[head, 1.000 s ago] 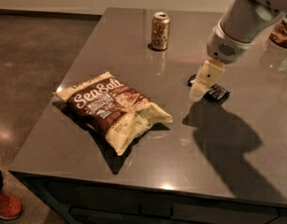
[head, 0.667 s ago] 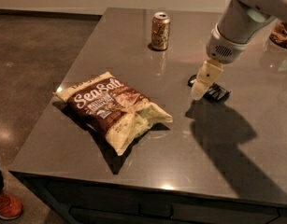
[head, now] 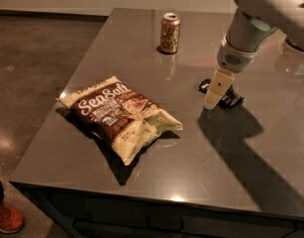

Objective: Move rxbar chocolate near brown chip bag

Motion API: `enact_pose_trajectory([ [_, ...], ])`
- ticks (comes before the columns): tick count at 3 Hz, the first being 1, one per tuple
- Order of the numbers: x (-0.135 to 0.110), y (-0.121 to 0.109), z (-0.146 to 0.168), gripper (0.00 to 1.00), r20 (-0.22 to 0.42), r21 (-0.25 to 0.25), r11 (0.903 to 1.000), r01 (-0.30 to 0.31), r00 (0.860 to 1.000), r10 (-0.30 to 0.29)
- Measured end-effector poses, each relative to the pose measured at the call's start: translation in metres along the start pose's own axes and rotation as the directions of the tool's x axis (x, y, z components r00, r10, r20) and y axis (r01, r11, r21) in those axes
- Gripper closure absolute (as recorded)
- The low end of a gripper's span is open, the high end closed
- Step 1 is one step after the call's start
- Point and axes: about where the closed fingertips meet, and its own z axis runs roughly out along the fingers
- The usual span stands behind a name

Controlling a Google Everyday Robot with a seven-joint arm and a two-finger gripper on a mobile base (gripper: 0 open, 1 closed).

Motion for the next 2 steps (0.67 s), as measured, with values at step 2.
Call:
enact_pose_trajectory([
  [2,0.0084,-0.0088,0.0156,0.17,-0.045,-0.012,0.9999,-0.008,0.999,0.007],
])
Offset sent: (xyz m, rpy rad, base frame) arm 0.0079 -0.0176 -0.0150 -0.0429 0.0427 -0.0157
